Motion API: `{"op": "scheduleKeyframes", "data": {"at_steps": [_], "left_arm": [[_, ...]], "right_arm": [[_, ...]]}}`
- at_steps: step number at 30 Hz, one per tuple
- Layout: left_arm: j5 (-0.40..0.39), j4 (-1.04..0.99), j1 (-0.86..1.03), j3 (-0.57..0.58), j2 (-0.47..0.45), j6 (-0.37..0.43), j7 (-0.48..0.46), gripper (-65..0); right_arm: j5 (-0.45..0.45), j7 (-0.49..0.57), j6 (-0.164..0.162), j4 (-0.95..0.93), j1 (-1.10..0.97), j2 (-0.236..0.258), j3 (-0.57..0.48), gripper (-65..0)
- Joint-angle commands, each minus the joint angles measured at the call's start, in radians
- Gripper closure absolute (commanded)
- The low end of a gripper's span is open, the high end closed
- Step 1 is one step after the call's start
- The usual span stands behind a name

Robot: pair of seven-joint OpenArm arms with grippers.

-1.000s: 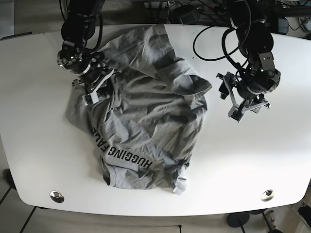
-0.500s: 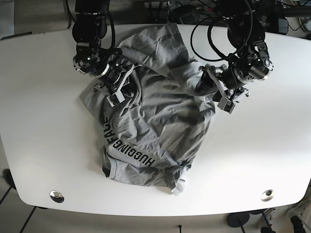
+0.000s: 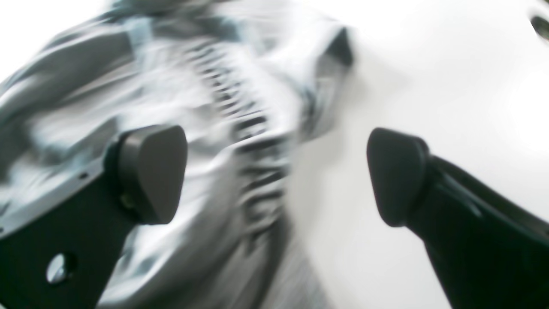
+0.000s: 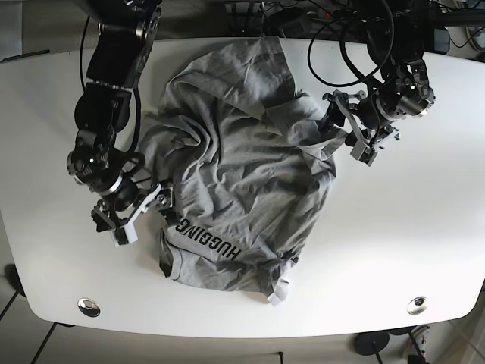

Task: Fold the T-shirt properly

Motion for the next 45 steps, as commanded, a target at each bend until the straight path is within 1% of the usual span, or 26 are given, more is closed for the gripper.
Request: {"op": "scheduleKeyframes", "data": {"at_steps": [1,3,6,9,11,13,14,17,18,19,20,21,23,24,26,28,31,33,34,36,37,38,41,43,44,45], "left_arm": [[-0.020,0.015,-0.009,-0.001,-0.006,-0.001,-0.017,-37.2],[-0.020,0.015,-0.009,-0.001,-0.006,-0.001,-0.017,-37.2],[-0.020,0.015,0.003,-0.001,-0.009,-0.001,-0.017,-37.2],[-0.017,0.015,0.005,-0.001,-0.009,-0.001,-0.017,-37.2],[-0.015,0.015,0.005,-0.001,-0.009,-0.001,-0.017,-37.2],[-0.015,0.015,0.005,-0.001,-0.009,-0.001,-0.017,-37.2],[-0.015,0.015,0.003,-0.001,-0.010,-0.001,-0.017,-37.2],[-0.014,0.014,0.003,-0.001,-0.012,-0.001,-0.017,-37.2],[-0.014,0.014,0.003,-0.001,-0.019,-0.001,-0.017,-37.2],[-0.014,0.014,0.003,-0.001,-0.030,-0.001,-0.017,-37.2],[-0.014,0.014,0.002,-0.001,-0.036,-0.001,-0.017,-37.2],[-0.014,0.014,0.002,-0.001,-0.038,-0.001,-0.018,-37.2],[-0.014,0.014,0.002,-0.001,-0.061,-0.001,-0.018,-37.2],[-0.014,0.014,0.000,-0.001,-0.069,-0.001,-0.018,-37.2],[-0.015,0.014,0.002,-0.001,-0.088,-0.001,-0.018,-37.2],[-0.015,0.014,0.003,-0.001,-0.113,-0.001,-0.018,-37.2],[-0.015,0.014,0.005,-0.003,-0.134,-0.001,-0.018,-37.2],[-0.015,0.014,0.005,-0.004,-0.145,-0.001,-0.018,-37.2],[-0.015,0.014,0.005,-0.019,-0.145,-0.001,-0.018,-37.2],[-0.018,0.014,0.005,-0.065,-0.139,-0.001,-0.017,-37.2],[-0.018,0.014,0.005,-0.081,-0.138,-0.001,-0.017,-37.2],[-0.020,0.014,0.005,-0.090,-0.138,-0.001,-0.017,-37.2],[-0.020,0.014,0.005,-0.091,-0.138,-0.001,-0.017,-37.2],[-0.020,0.014,0.005,-0.091,-0.138,-0.001,-0.017,-37.2],[-0.020,0.014,0.005,-0.091,-0.138,-0.001,-0.017,-37.2],[-0.020,0.014,0.005,-0.091,-0.138,-0.001,-0.017,-37.2]], "right_arm": [[0.019,0.085,0.007,-0.164,0.115,0.034,-0.003,-65.0],[0.017,0.174,0.005,-0.359,0.207,0.057,-0.007,-65.0],[0.017,0.346,0.005,-0.685,0.333,0.110,-0.008,-65.0],[0.017,0.439,0.005,-0.859,0.379,0.128,-0.010,-65.0],[0.017,0.438,0.007,-0.860,0.359,0.120,-0.010,-65.0],[0.023,0.392,0.011,-0.794,0.293,0.080,-0.010,-65.0],[0.023,0.361,0.011,-0.738,0.251,0.064,-0.008,-65.0],[0.019,0.234,0.010,-0.428,0.073,-0.030,-0.010,-65.0],[0.019,0.220,0.008,-0.386,0.046,-0.047,-0.010,-65.0],[0.019,0.207,0.007,-0.354,0.023,-0.061,-0.011,-62.3],[0.019,0.200,0.007,-0.329,0.003,-0.075,-0.011,-55.6],[0.019,0.195,0.005,-0.311,-0.014,-0.090,-0.011,-45.7],[0.017,0.186,0.005,-0.273,-0.054,-0.118,-0.013,-7.3],[0.017,0.161,0.005,-0.263,-0.060,-0.119,-0.019,-0.8],[0.022,0.115,0.005,-0.225,-0.094,-0.119,-0.092,-4.4],[0.023,0.108,0.005,-0.089,-0.189,-0.133,-0.192,-2.1],[0.019,0.083,0.004,0.068,-0.307,-0.167,-0.306,-2.5],[0.019,0.046,0.004,0.139,-0.364,-0.168,-0.378,-2.7],[0.019,0.042,0.004,0.163,-0.384,-0.167,-0.404,-2.7],[0.023,0.039,0.004,0.217,-0.415,-0.165,-0.392,-4.3],[0.023,0.037,0.004,0.243,-0.421,-0.165,-0.375,-8.6],[0.023,0.036,0.004,0.267,-0.422,-0.162,-0.358,-15.1],[0.025,0.006,0.011,0.360,-0.425,-0.159,-0.300,-41.7],[0.025,-0.049,0.013,0.436,-0.424,-0.159,-0.249,-56.4],[0.025,-0.072,0.014,0.478,-0.424,-0.159,-0.234,-61.7],[0.025,-0.093,0.014,0.519,-0.424,-0.159,-0.217,-64.5]]}}
